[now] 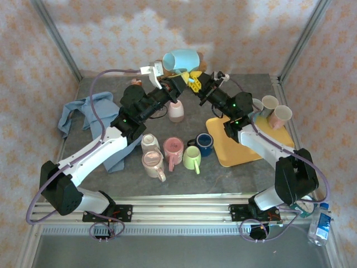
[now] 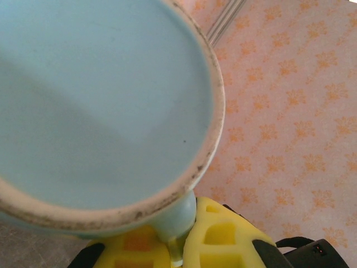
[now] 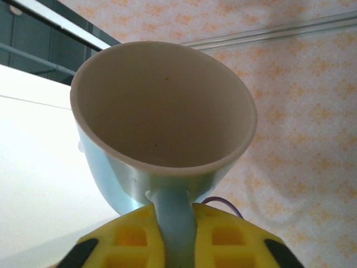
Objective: Turn the mug right side up
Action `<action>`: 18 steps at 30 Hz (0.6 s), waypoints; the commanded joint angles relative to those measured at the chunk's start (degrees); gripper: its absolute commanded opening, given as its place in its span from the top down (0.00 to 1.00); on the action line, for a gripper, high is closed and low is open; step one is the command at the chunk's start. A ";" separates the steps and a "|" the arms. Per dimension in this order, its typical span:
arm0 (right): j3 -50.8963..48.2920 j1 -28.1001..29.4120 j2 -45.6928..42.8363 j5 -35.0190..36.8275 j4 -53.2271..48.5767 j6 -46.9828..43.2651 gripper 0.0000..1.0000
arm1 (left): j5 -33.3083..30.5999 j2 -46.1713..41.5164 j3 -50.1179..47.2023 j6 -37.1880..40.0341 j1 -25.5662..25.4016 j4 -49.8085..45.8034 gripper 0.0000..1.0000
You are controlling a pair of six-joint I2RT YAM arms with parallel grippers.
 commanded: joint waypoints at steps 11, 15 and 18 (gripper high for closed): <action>4.10 0.17 -5.91 2.59 -12.31 -17.75 1.00 | -0.59 -3.96 -2.04 1.11 0.68 -4.57 0.50; 3.54 -0.02 -7.97 5.15 -16.13 -23.19 1.00 | 0.71 -4.46 -1.51 1.36 1.21 -9.42 0.28; 3.44 -0.32 -10.36 6.91 -22.03 -29.50 1.00 | 1.12 -5.45 -1.53 1.75 1.68 -13.86 0.24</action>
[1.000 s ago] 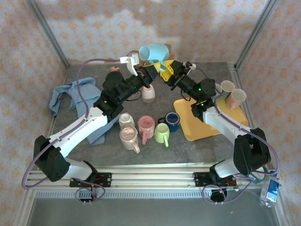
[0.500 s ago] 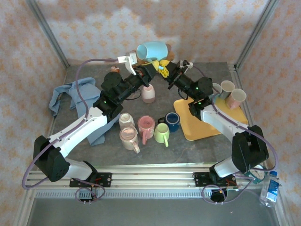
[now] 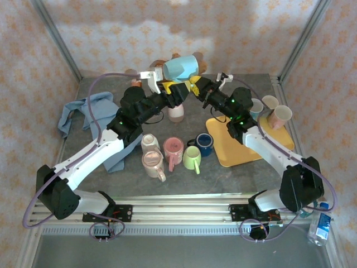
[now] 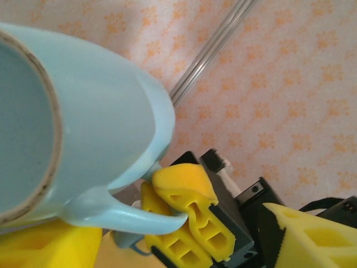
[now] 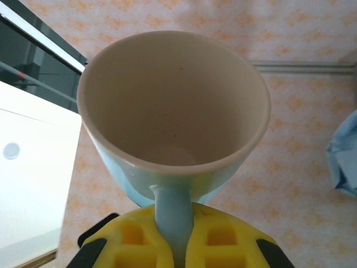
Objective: Turn the mug right side up
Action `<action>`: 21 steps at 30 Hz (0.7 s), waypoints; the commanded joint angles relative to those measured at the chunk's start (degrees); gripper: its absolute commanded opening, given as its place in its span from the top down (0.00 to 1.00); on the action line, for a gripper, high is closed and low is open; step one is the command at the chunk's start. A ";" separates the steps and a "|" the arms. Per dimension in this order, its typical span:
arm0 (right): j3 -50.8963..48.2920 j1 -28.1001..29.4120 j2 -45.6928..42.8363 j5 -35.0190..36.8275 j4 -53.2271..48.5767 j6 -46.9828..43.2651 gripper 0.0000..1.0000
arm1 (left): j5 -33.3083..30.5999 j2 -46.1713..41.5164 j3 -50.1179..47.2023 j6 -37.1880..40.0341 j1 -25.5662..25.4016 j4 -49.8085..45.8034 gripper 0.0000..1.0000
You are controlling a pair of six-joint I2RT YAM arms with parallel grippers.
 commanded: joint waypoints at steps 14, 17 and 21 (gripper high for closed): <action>3.81 -2.60 -19.93 23.86 -44.80 -48.27 1.00 | 0.29 -7.03 -1.94 5.39 6.20 -22.60 0.20; 2.31 -2.63 -22.73 30.03 -50.05 -55.73 1.00 | -0.66 -7.73 -2.34 8.50 6.27 -25.36 0.20; -1.16 -2.70 -26.13 37.35 -53.90 -65.75 1.00 | -0.82 -7.49 -1.99 12.30 6.46 -29.80 0.19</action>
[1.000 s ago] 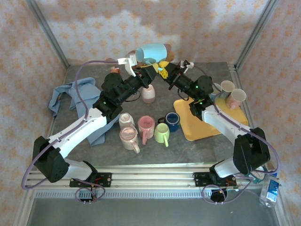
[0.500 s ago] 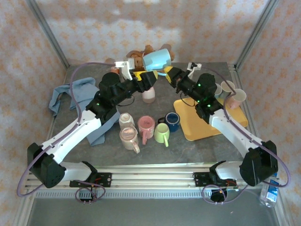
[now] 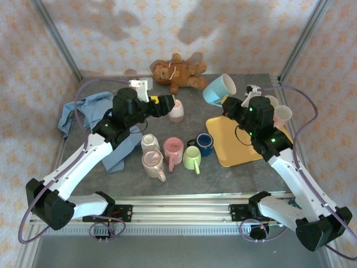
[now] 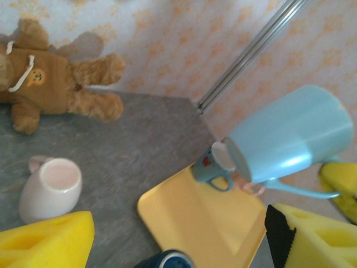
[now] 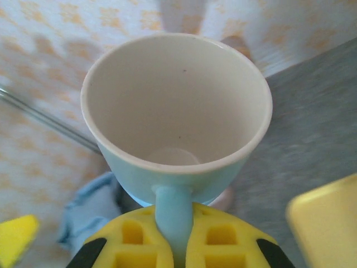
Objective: Turn the mug right side up
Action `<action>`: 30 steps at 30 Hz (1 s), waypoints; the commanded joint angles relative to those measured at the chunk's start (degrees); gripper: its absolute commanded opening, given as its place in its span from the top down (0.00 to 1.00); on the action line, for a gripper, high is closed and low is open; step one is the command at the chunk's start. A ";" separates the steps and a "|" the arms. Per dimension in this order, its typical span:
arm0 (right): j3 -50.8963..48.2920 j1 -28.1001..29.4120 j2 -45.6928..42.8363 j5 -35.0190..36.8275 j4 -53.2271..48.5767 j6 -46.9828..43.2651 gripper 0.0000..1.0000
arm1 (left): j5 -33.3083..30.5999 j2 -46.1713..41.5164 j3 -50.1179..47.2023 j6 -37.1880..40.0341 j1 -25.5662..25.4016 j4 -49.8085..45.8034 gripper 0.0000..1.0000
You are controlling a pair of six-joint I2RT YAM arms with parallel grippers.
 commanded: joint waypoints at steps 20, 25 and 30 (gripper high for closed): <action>-15.49 -3.64 3.73 20.99 8.34 -32.82 1.00 | 2.13 2.32 0.23 12.30 0.44 -10.78 0.19; -18.76 -5.97 6.17 18.94 14.28 -34.92 1.00 | 2.37 3.30 -0.10 12.67 0.50 -11.28 0.19; -20.70 -9.58 9.74 15.05 20.25 -35.54 1.00 | 2.65 3.92 0.35 13.05 0.46 -12.22 0.19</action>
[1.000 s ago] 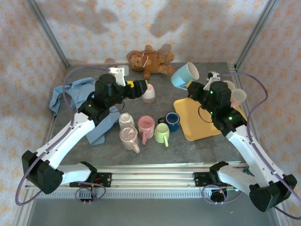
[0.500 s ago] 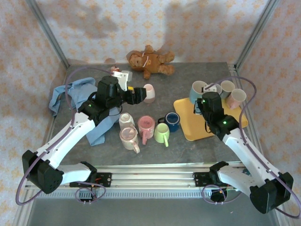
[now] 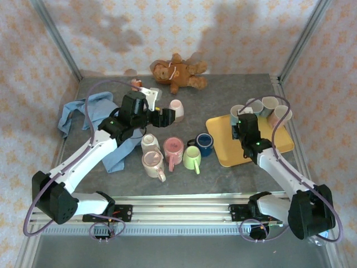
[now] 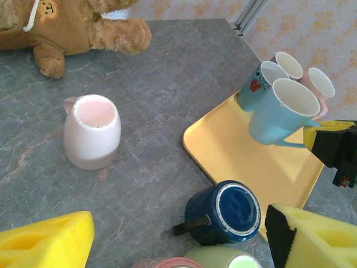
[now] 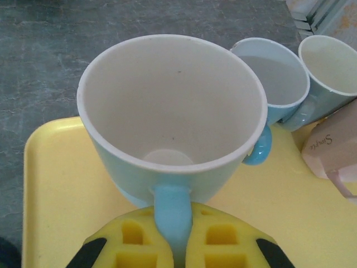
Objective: Turn the mug right side up
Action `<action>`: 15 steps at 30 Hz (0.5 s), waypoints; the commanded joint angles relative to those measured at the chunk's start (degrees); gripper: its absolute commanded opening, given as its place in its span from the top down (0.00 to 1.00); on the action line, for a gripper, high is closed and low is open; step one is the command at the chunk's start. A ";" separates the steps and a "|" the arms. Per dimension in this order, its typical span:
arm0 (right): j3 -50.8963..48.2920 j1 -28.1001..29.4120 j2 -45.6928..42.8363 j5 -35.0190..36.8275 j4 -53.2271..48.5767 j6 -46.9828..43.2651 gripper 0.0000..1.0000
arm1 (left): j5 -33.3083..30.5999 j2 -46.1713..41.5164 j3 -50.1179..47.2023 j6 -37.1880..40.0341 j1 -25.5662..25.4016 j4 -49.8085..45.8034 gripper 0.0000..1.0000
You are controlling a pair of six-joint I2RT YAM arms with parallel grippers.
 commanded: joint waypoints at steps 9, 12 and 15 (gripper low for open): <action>0.17 -5.36 9.31 -4.80 17.50 -4.27 1.00 | 0.37 0.21 0.08 2.04 0.42 -2.92 0.19; 0.16 -6.84 11.56 -6.24 19.54 -4.36 1.00 | 0.38 0.16 -0.17 2.13 0.40 -2.91 0.19; 0.43 -7.52 13.48 -7.05 20.90 -5.26 1.00 | 0.06 0.10 -0.25 2.50 0.43 -3.41 0.19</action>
